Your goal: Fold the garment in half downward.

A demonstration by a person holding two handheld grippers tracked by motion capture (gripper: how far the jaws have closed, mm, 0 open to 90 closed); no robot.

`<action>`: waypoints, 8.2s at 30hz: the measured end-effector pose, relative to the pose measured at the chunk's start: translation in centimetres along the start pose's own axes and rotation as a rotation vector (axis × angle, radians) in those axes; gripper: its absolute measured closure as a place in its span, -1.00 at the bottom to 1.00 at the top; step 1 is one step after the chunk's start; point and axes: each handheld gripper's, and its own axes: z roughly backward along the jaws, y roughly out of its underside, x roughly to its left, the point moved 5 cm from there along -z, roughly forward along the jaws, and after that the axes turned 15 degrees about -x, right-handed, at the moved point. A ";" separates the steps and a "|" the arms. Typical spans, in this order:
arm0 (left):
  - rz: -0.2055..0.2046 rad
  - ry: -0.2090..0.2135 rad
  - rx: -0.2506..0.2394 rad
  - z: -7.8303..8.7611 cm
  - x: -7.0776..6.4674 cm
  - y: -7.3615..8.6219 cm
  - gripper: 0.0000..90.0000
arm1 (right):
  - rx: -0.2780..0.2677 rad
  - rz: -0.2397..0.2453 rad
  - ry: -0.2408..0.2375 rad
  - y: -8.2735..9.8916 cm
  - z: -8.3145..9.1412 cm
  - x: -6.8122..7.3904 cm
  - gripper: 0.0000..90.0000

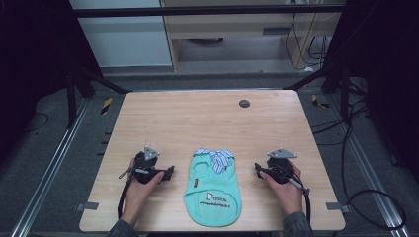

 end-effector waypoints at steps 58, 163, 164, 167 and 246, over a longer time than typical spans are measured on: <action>-0.086 0.314 0.116 -8.0 -7.5 -5.9 0.81 | 0.210 0.156 -0.357 -4.9 -8.1 8.8 0.83; -0.303 0.287 -0.062 -2.5 -7.2 -17.6 0.93 | 0.014 0.379 -0.399 -16.3 -2.7 7.4 0.87; -0.303 0.287 -0.065 -2.5 -7.2 -17.7 0.93 | 0.013 0.380 -0.398 -16.3 -2.7 7.4 0.87; -0.303 0.287 -0.067 -2.6 -7.2 -18.0 0.93 | 0.009 0.377 -0.393 -16.5 -2.8 7.3 0.87; -0.342 0.307 -0.094 -3.0 -8.1 -14.9 0.92 | -0.001 0.436 -0.385 -13.5 -3.6 8.0 0.87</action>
